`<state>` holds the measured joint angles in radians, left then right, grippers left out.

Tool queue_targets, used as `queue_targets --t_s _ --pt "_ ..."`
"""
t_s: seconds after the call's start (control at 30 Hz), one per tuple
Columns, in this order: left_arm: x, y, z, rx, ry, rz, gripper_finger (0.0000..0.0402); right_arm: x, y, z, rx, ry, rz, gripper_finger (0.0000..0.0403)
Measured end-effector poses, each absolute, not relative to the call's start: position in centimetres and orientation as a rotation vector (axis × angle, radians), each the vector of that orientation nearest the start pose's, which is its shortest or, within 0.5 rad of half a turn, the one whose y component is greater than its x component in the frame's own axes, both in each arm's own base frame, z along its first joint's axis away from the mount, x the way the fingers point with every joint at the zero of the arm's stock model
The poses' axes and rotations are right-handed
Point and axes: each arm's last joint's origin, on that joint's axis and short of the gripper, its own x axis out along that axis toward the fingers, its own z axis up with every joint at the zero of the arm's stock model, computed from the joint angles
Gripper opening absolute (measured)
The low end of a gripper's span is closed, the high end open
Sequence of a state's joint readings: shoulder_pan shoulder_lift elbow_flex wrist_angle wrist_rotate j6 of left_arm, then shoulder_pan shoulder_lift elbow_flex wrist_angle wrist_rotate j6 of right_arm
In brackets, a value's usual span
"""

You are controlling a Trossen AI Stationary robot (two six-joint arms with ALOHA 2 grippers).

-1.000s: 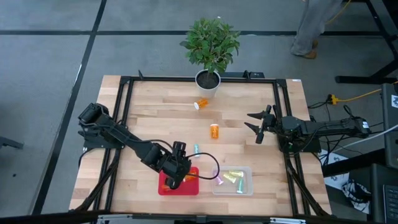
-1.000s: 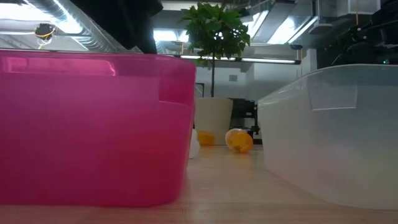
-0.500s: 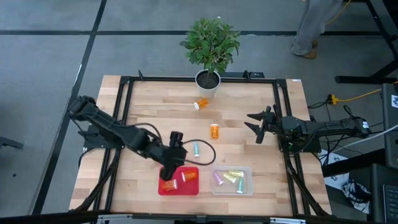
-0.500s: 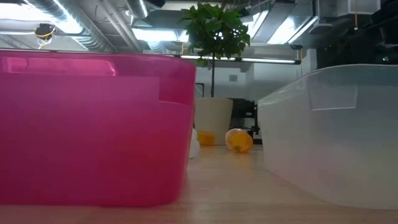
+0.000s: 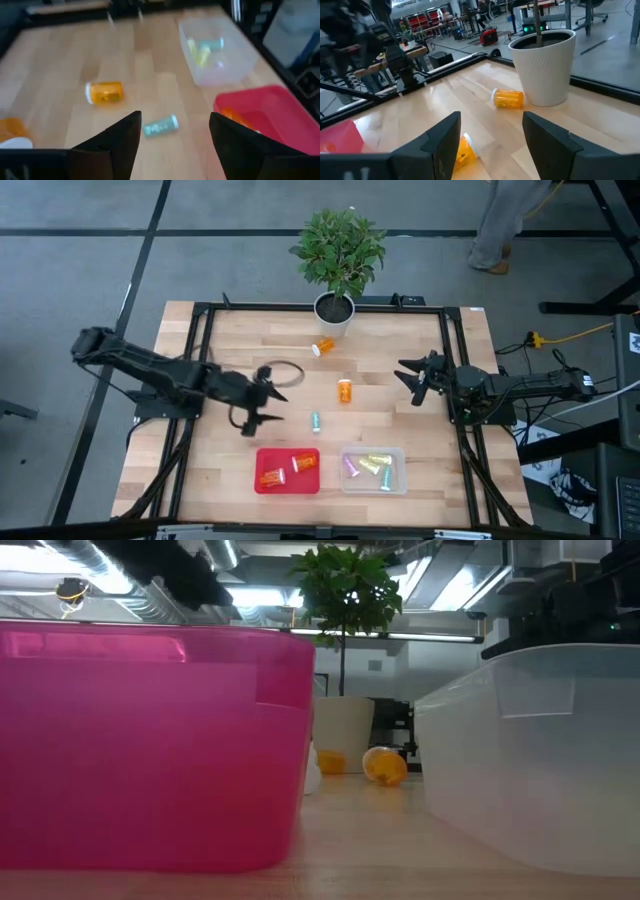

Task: Pick and place medicine bottles into bin by pill shape (circle, oval)
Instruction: Put the top large orange pill bottle into the red bin

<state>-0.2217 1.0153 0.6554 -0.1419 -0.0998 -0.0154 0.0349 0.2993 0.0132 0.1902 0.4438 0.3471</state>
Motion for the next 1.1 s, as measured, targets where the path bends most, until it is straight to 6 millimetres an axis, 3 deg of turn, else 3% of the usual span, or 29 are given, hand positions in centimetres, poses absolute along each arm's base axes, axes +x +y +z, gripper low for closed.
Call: queue_targets --t_s 0.17,0.37,0.5,0.6,0.9,1.1 --pt "17.9 -2.2 22.3 0.012 0.296 -0.046 0.0228 11.4 -0.8 16.1 0.363 0.013 -0.421 0.0215" --pt "14.8 -1.1 18.4 -0.031 0.143 -0.003 0.0228 11.4 -0.8 16.1 0.365 0.013 -0.421 0.0215" --pt "13.4 -0.9 17.1 -0.046 0.04 -0.005 0.0228 11.4 -0.8 16.6 0.458 -0.058 -0.404 0.0215" --pt "12.9 -0.9 16.7 -0.049 0.006 -0.006 0.0228 11.5 -0.6 17.5 0.463 -0.123 -0.298 0.0215" --pt "12.6 -0.9 17.0 -0.052 -0.027 -0.007 0.0228 13.8 -0.3 24.1 0.278 -0.127 -0.237 0.0215" --pt "12.6 -0.9 16.4 -0.092 0.037 -0.004 0.0228 18.5 -1.0 27.7 0.084 0.21 -0.313 0.0215"
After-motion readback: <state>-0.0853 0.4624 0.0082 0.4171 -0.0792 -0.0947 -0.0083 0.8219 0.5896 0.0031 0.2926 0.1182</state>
